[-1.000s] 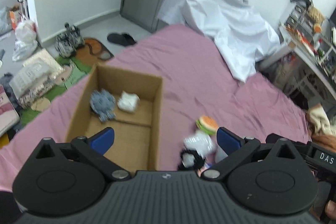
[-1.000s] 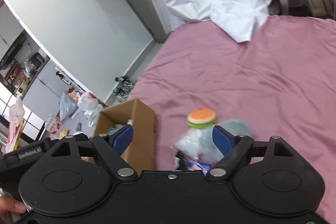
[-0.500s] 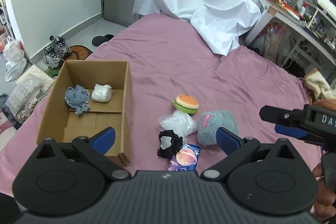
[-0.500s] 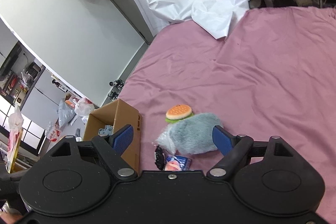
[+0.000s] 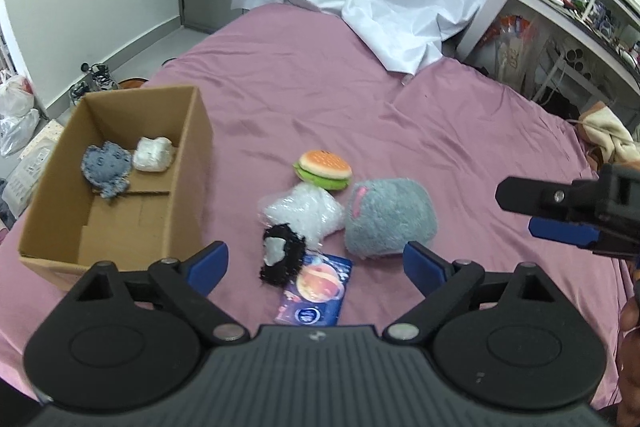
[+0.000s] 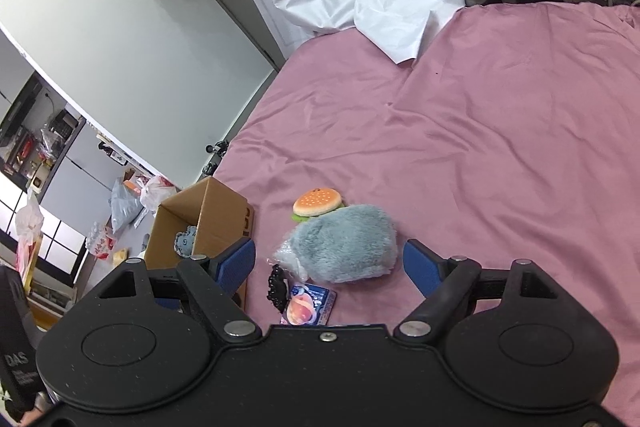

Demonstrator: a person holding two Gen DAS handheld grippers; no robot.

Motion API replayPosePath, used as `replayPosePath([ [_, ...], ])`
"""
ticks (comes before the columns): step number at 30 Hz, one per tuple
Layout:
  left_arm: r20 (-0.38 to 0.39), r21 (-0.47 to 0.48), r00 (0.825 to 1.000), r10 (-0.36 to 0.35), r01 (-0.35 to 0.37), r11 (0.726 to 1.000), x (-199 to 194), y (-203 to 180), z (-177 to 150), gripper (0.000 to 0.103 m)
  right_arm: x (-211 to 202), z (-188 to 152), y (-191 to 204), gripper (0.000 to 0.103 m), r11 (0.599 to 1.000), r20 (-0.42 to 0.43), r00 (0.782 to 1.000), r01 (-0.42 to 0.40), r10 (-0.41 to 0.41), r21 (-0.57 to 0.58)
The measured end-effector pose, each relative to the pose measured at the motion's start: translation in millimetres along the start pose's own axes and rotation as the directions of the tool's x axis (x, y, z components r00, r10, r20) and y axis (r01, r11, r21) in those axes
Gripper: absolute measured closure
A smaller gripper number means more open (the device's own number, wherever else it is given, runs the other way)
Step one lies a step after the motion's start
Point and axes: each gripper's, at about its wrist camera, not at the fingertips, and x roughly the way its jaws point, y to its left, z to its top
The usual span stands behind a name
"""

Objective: Organize soft objects
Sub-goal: 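Move the left tool back over the grey fluffy plush, then close the left tool on the grey fluffy plush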

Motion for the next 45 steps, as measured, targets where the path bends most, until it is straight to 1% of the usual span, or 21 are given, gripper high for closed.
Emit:
replayPosePath([
  [1,-0.004,0.006,1.000,0.000,0.000,1.000,3,-3,-1,0.009,0,0,-2,0.020,1.000,-0.002,1.000,0.001,-0.001,0.004],
  [3,-0.013,0.019,1.000,0.005,-0.004,1.000,10,-9,-4,0.009,1,1,-5,0.012,1.000,-0.005,1.000,0.003,-0.003,0.011],
  [6,-0.026,0.027,1.000,0.007,-0.006,1.000,19,-14,-8,0.009,0,1,-10,0.009,1.000,-0.003,1.000,-0.011,0.011,0.023],
  [8,-0.036,0.027,0.999,0.008,-0.007,1.000,26,-17,-10,0.010,0,2,-15,0.009,0.999,-0.001,1.000,-0.012,0.012,0.037],
  [12,-0.065,0.026,0.998,0.008,-0.006,1.000,39,-21,-14,0.017,2,4,-26,0.009,0.998,-0.002,1.000,-0.006,0.006,0.064],
  [15,-0.078,0.029,0.997,0.011,-0.009,1.000,48,-24,-15,0.019,7,4,-34,0.009,0.997,-0.008,1.000,-0.008,0.009,0.081],
  [18,-0.096,0.034,0.995,0.014,-0.011,0.999,58,-27,-15,0.019,18,5,-41,0.009,0.994,-0.033,0.999,0.010,-0.007,0.105],
  [20,-0.104,0.040,0.994,0.019,-0.015,0.999,63,-30,-16,0.020,22,6,-42,0.010,0.994,-0.040,0.999,0.011,-0.007,0.104],
  [24,-0.118,0.046,0.993,0.028,-0.023,0.999,76,-31,-16,0.026,26,8,-43,0.010,0.995,-0.045,0.999,0.012,-0.007,0.100],
  [28,-0.129,0.045,0.991,0.042,-0.036,0.998,90,-30,-14,0.029,29,8,-45,0.010,0.994,-0.049,0.999,0.021,-0.016,0.106],
  [34,-0.099,0.051,0.994,0.035,-0.030,0.998,96,-31,-3,0.030,36,10,-45,0.010,0.994,-0.066,0.997,0.035,-0.028,0.101],
  [38,-0.076,0.047,0.997,0.020,-0.017,0.999,98,-32,6,0.033,41,12,-46,0.010,0.993,-0.066,0.997,0.041,-0.034,0.110],
  [40,-0.069,0.047,0.998,0.012,-0.009,0.999,100,-33,11,0.035,43,14,-48,0.010,0.991,-0.062,0.998,0.040,-0.032,0.131],
  [45,-0.069,0.001,0.997,-0.019,0.019,1.000,111,-28,24,0.052,52,19,-52,0.014,0.980,-0.054,0.999,0.008,0.003,0.197],
])
